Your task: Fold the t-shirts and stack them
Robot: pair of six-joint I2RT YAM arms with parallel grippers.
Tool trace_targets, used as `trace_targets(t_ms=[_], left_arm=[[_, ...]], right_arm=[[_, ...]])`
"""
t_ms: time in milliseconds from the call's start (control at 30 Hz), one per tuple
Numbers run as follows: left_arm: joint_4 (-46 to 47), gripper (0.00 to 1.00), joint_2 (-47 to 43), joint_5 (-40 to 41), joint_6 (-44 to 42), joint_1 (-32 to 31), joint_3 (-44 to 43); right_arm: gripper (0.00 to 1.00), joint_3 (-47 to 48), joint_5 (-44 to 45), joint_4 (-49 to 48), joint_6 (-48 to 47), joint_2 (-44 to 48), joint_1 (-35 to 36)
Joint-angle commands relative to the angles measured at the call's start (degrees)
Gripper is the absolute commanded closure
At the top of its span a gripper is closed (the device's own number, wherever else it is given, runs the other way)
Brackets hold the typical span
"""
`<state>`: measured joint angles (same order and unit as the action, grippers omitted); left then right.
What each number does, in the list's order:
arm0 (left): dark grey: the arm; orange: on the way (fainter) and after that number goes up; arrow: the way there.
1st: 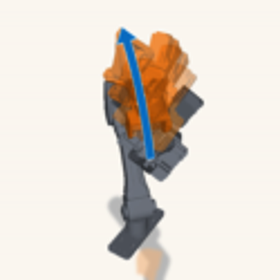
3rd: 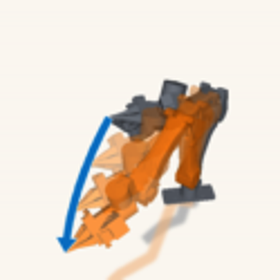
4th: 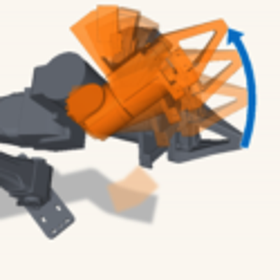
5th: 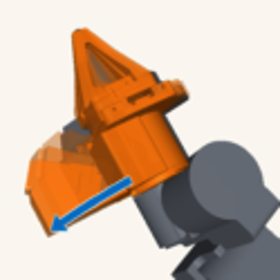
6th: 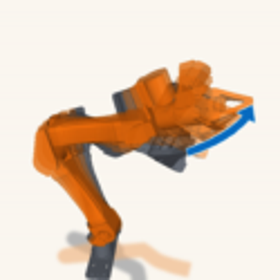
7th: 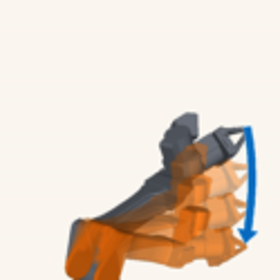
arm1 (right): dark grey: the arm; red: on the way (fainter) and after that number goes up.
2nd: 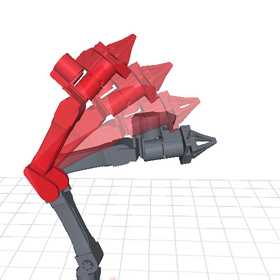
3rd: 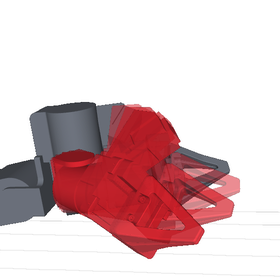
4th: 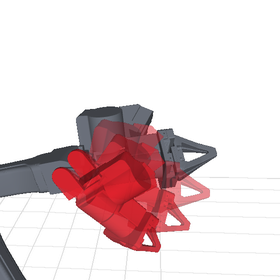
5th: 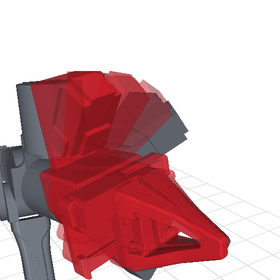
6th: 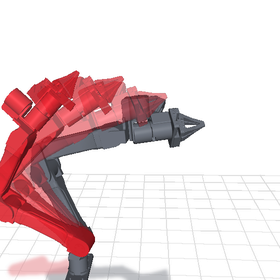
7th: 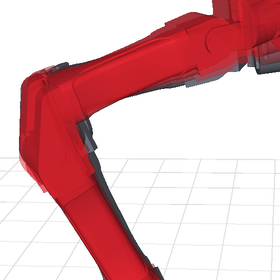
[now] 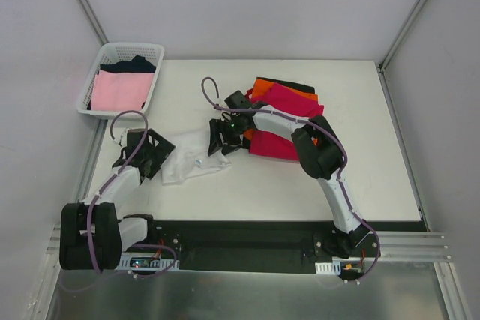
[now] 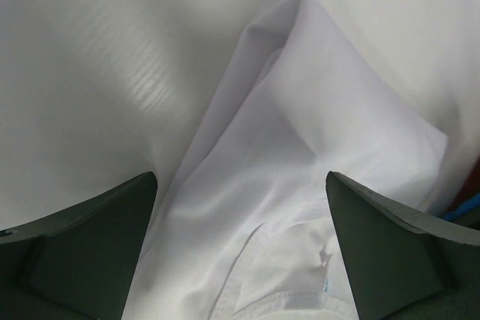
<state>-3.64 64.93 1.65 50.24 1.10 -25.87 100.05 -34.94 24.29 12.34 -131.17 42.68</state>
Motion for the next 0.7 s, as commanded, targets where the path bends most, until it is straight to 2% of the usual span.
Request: trace_targets(t_ms=[0,167,333,500,667], left_arm=[[8.2,0.01,4.1,-11.4,-1.3,1.5,4.2],[13.7,0.01,7.8,-15.3,-0.1,1.7,4.9],[13.9,0.01,10.3,-18.1,-0.9,2.5,4.2],[10.6,0.03,8.2,-20.2,-1.5,2.5,4.5],[5.0,0.12,2.9,-19.5,-3.3,2.5,5.2]], right_arm=[[0.35,-1.8,3.6,3.7,-2.4,0.7,0.3],[0.35,-2.7,3.9,3.7,-2.4,1.0,0.3],[0.35,-2.8,4.2,3.7,-2.3,1.0,0.1],[0.35,-2.3,5.1,3.7,-1.9,0.7,-0.4],[0.37,-1.0,5.4,3.1,-0.9,-1.6,-1.1]])
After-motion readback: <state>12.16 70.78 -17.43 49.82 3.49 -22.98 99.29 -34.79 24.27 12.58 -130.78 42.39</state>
